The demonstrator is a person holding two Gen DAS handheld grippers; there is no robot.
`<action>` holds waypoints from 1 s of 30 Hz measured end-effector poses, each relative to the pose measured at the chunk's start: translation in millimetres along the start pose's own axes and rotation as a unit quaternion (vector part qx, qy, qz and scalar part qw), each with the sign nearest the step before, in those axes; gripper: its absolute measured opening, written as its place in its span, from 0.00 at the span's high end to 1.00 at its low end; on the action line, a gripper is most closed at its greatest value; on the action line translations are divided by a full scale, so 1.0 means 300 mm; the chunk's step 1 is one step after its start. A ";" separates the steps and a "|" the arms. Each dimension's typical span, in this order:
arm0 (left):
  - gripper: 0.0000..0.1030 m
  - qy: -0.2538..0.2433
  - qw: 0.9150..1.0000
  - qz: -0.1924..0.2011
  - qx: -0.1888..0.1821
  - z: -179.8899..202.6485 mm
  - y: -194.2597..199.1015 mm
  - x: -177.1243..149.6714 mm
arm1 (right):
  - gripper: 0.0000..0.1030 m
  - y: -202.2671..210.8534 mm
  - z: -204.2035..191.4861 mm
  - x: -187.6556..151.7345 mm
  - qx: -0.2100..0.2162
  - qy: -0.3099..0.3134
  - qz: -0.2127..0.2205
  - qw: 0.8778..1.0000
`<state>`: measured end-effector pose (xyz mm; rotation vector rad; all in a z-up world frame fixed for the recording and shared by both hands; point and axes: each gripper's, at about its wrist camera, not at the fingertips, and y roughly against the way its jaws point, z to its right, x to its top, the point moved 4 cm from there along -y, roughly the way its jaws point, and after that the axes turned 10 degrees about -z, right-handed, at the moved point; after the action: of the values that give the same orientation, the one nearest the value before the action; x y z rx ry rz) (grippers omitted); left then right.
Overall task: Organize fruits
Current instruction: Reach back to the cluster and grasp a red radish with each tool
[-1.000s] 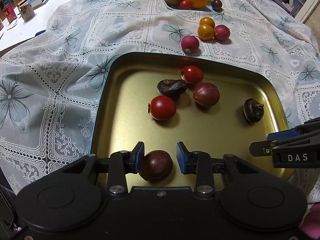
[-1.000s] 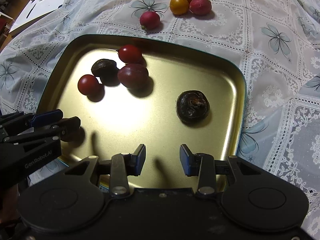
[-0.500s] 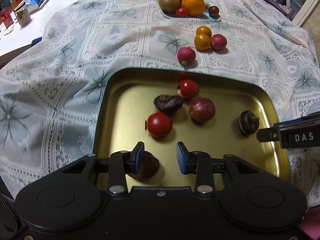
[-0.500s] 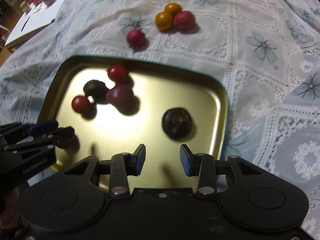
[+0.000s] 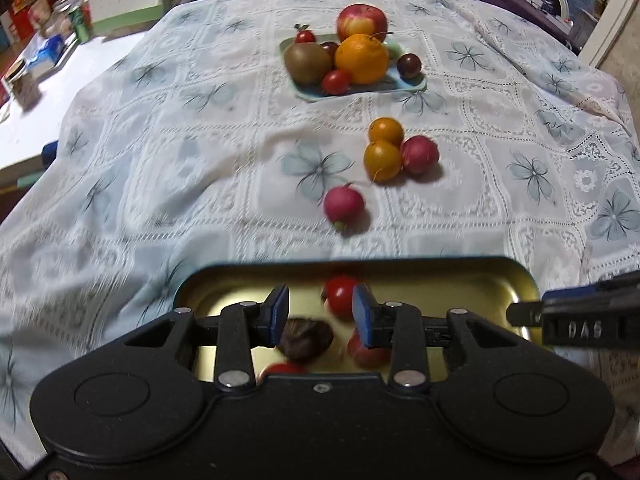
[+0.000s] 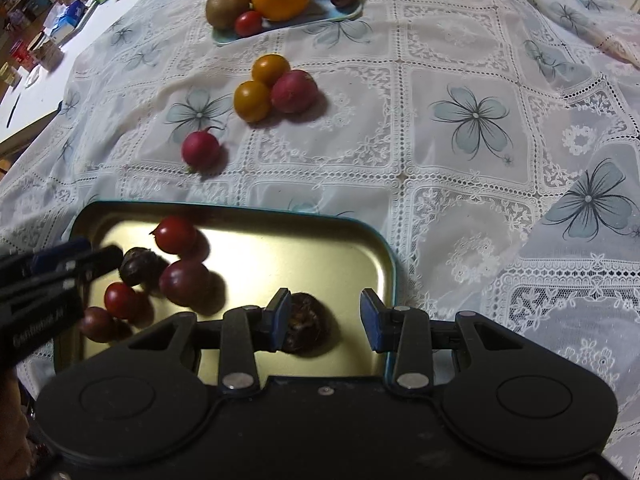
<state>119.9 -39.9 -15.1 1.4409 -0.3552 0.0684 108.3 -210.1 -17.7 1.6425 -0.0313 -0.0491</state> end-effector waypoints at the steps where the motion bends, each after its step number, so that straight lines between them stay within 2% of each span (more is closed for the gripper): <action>1: 0.57 -0.006 1.000 -0.001 -0.001 0.011 -0.006 0.016 | 0.61 -0.003 0.004 0.005 0.000 -0.002 -0.001 1.000; 8: 0.57 -0.012 1.000 0.003 0.016 0.051 -0.077 0.138 | 0.61 -0.013 0.041 0.049 0.006 -0.019 -0.001 1.000; 13: 0.57 -0.012 1.000 -0.003 0.015 0.064 -0.136 0.202 | 0.61 -0.017 0.060 0.084 0.009 -0.034 0.001 0.999; 19: 0.57 -0.015 1.000 -0.014 0.016 0.086 -0.192 0.232 | 0.60 -0.029 0.073 0.117 0.014 -0.046 0.001 0.999; 26: 0.55 -0.013 0.999 -0.029 0.041 0.090 -0.265 0.252 | 0.60 -0.040 0.080 0.143 0.017 -0.055 0.001 0.998; 30: 0.57 0.005 0.999 -0.036 0.027 0.071 -0.293 0.257 | 0.60 -0.033 0.078 0.179 0.023 -0.064 0.012 0.998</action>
<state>211.2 -85.7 -75.8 1.5056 -0.2949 0.0268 160.8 -235.4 -29.9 1.6833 -0.1502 -0.1358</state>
